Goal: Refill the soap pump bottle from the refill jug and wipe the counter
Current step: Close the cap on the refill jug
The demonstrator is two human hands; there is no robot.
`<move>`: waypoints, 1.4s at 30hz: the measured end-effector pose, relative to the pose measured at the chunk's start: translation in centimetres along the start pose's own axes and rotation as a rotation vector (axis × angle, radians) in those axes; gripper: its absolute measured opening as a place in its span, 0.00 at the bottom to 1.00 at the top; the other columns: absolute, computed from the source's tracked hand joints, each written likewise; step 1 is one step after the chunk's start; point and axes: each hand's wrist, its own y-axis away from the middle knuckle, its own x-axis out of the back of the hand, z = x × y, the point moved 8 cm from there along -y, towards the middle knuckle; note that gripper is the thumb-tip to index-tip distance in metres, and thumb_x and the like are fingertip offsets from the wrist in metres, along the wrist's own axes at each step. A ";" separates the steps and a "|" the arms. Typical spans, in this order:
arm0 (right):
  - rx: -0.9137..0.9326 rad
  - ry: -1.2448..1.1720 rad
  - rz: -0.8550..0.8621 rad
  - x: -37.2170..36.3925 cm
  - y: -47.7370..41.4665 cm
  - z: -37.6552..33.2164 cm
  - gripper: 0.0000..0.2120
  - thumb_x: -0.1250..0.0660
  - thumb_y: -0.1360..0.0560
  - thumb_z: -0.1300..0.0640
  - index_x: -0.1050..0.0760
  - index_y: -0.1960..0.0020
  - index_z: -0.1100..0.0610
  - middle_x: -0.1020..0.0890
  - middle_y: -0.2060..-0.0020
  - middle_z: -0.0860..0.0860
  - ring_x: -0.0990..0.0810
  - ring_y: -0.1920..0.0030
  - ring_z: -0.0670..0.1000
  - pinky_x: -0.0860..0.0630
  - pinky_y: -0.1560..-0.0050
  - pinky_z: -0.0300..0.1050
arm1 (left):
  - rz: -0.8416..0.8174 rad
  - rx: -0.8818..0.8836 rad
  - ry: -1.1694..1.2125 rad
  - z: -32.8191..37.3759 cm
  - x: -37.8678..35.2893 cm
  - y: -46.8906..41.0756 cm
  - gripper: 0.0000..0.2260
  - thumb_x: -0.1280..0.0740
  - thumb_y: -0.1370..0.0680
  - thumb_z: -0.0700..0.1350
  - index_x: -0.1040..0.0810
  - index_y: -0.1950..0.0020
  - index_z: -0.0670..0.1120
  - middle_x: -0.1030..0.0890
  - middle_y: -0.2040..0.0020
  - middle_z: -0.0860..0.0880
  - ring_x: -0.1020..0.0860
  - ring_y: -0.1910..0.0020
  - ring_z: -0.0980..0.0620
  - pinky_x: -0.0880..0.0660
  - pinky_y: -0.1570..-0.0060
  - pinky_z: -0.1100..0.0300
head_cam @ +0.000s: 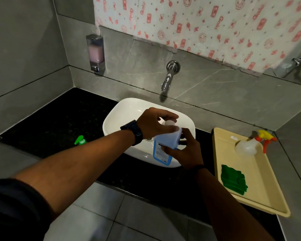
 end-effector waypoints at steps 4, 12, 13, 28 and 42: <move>0.025 -0.024 -0.004 -0.3 0.1 -0.4 0.30 0.21 0.40 0.49 0.30 0.43 0.52 0.19 0.48 0.50 0.21 0.51 0.50 0.23 0.50 0.43 | -0.058 0.038 0.000 0.0 -1.1 0.0 0.24 0.22 0.34 0.46 0.22 0.40 0.46 0.18 0.44 0.48 0.22 0.46 0.53 0.29 0.43 0.65; 0.022 -0.005 0.047 0.4 -0.1 0.0 0.30 0.22 0.39 0.47 0.32 0.42 0.49 0.21 0.46 0.49 0.24 0.52 0.47 0.26 0.53 0.39 | 0.161 0.155 -0.033 -2.7 1.8 0.6 0.23 0.20 0.39 0.49 0.19 0.46 0.45 0.19 0.47 0.46 0.24 0.53 0.51 0.28 0.56 0.65; 0.019 0.001 0.053 0.5 -0.1 0.1 0.30 0.22 0.39 0.46 0.32 0.42 0.49 0.21 0.46 0.49 0.24 0.52 0.47 0.26 0.53 0.39 | 0.158 0.165 -0.028 -2.9 1.8 0.6 0.21 0.21 0.38 0.49 0.19 0.47 0.45 0.19 0.48 0.46 0.23 0.53 0.50 0.27 0.56 0.62; 0.027 0.007 0.087 0.4 -0.6 -0.6 0.31 0.22 0.39 0.45 0.31 0.41 0.50 0.20 0.47 0.50 0.23 0.54 0.46 0.25 0.53 0.38 | 0.180 -0.014 -0.144 -0.4 1.3 0.2 0.11 0.27 0.29 0.47 0.20 0.52 0.42 0.18 0.49 0.45 0.23 0.49 0.46 0.27 0.47 0.48; 0.079 -0.275 0.212 5.2 -1.9 -2.0 0.30 0.21 0.40 0.56 0.26 0.41 0.45 0.18 0.49 0.41 0.20 0.49 0.42 0.22 0.55 0.35 | -0.280 0.233 0.145 -7.7 -3.7 -0.9 0.44 0.19 0.42 0.50 0.36 0.29 0.53 0.30 0.33 0.56 0.32 0.37 0.60 0.35 0.39 0.61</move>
